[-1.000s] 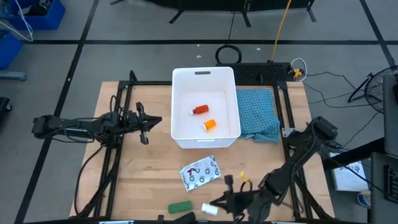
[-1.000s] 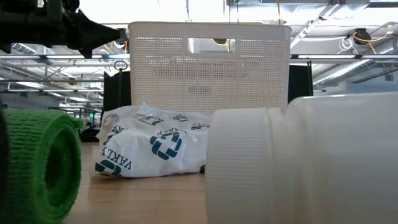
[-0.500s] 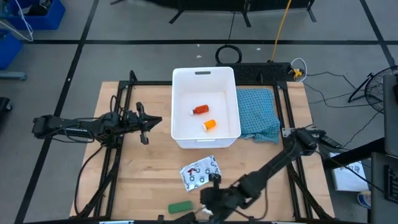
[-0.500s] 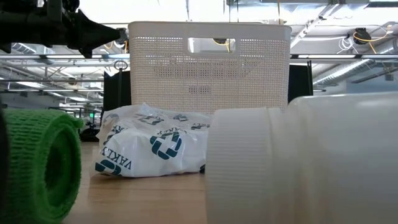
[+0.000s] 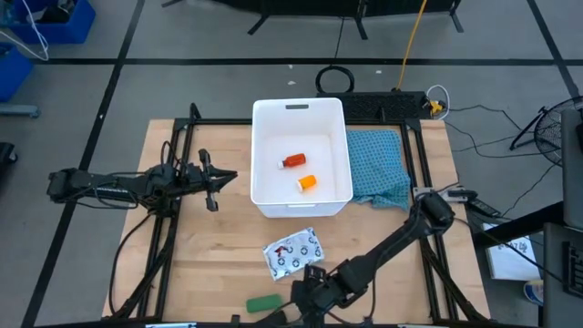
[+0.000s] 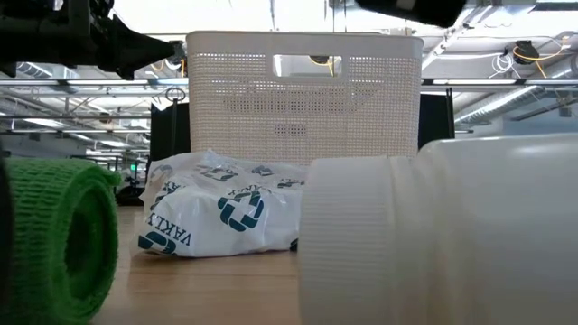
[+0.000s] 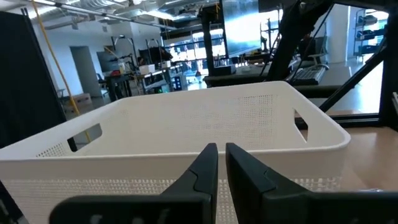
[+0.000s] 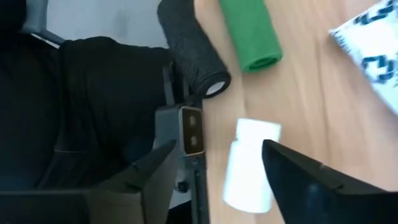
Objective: Pick & place medical supplies in basket/bin
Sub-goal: Put the white medicine bottle into the white bin
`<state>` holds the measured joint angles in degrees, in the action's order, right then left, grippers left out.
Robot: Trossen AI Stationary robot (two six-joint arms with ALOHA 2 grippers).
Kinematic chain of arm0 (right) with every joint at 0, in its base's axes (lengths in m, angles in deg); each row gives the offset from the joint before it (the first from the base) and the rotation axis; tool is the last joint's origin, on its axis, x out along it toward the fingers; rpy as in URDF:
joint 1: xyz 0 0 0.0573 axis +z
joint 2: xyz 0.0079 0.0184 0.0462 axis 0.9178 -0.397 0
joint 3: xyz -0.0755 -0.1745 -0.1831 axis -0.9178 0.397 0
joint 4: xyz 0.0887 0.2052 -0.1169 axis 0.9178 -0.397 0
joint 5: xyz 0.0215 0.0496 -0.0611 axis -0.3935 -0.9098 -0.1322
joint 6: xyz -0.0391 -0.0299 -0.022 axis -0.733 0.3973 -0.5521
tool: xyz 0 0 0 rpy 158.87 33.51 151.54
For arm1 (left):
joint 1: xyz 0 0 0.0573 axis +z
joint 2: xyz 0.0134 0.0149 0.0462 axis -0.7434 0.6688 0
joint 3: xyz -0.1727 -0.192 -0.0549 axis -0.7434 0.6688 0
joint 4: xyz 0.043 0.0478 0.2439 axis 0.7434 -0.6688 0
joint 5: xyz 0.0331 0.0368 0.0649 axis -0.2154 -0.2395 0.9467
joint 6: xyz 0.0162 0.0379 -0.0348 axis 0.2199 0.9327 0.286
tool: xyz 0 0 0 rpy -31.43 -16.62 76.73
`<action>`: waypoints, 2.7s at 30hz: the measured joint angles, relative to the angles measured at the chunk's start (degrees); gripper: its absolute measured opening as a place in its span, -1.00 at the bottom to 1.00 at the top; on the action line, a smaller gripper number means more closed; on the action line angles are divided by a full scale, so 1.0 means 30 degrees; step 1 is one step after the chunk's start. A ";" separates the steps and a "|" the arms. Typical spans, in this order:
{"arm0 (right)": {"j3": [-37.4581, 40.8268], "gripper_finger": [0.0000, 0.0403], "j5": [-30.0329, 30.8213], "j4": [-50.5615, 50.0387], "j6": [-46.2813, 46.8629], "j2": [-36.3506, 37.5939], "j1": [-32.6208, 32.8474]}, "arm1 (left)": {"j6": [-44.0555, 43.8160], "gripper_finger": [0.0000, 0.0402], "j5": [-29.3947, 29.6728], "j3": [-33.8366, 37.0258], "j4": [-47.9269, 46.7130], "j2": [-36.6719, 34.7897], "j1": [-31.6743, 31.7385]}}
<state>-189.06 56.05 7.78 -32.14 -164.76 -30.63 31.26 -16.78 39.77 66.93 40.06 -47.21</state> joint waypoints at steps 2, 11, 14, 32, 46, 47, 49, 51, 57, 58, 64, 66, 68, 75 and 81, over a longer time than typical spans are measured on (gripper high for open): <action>0.0000 0.20 0.0024 0.0019 0.0134 0.0007 0.0214 | -0.0016 -0.81 -0.0005 0.0000 0.0000 0.0001 0.0000; 0.0000 0.25 0.0062 0.0268 -0.0001 -0.1014 0.0741 | -0.0498 -0.81 -0.0007 0.0000 -0.0028 0.0002 0.0000; 0.0007 0.25 0.0924 -0.0115 0.0073 -0.1188 0.0724 | -0.0539 -0.81 -0.0012 0.0000 -0.0031 0.0007 0.0000; 0.0160 0.25 0.2072 -0.0715 -0.0153 -0.1681 0.0979 | -0.0517 -0.81 -0.0011 0.0000 -0.0051 0.0000 0.0001; 0.0350 0.25 0.1976 -0.0707 -0.0521 -0.2828 0.1039 | -0.0516 -0.81 -0.0012 0.0000 -0.0067 0.0000 0.0007; 0.0470 0.24 0.1978 -0.0580 -0.0524 -0.2809 0.1011 | -0.0517 -0.81 -0.0007 0.0000 -0.0073 0.0005 0.0007; 0.0664 0.22 0.1958 -0.0580 -0.0561 -0.2739 0.0954 | -0.0510 -0.81 -0.0012 0.0000 -0.0073 0.0007 0.0004; 0.0679 0.16 0.1973 -0.0600 -0.0615 -0.2703 0.0872 | -0.0510 -0.81 -0.0012 0.0000 -0.0073 0.0007 0.0006; 0.0685 -0.15 0.2134 -0.0496 -0.2254 -0.2697 0.0689 | -0.0510 -0.81 -0.0008 0.0000 -0.0073 0.0007 0.0000; 0.0693 -0.19 0.2180 -0.0516 -0.2483 -0.2627 0.0654 | -0.0503 -0.81 -0.0012 0.0000 -0.0073 0.0005 0.0004; 0.0714 -0.18 0.3712 -0.0789 -0.3394 -0.1653 0.0652 | -0.0510 -0.81 -0.0012 0.0000 -0.0073 0.0005 0.0007; 0.0714 -0.15 0.4577 -0.0970 -0.3774 -0.1070 0.0671 | -0.0505 -0.81 -0.0012 0.0000 -0.0087 0.0004 0.0007; 0.0714 -0.14 0.5387 -0.1095 -0.4391 -0.0352 0.0699 | -0.0508 -0.81 -0.0012 0.0000 -0.0080 0.0007 0.0007; 0.0714 -0.19 0.8624 -0.1067 -1.0242 0.2770 0.0797 | -0.0503 -0.81 -0.0012 0.0000 -0.0080 0.0007 0.0007; 0.3031 -0.19 0.9036 0.1101 -1.5288 0.7148 0.0548 | -0.0503 -0.81 -0.0012 0.0000 -0.0080 0.0000 0.0007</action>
<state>-179.96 83.15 11.09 -78.00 -143.32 -28.99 29.75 -16.81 39.77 66.69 40.06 -47.18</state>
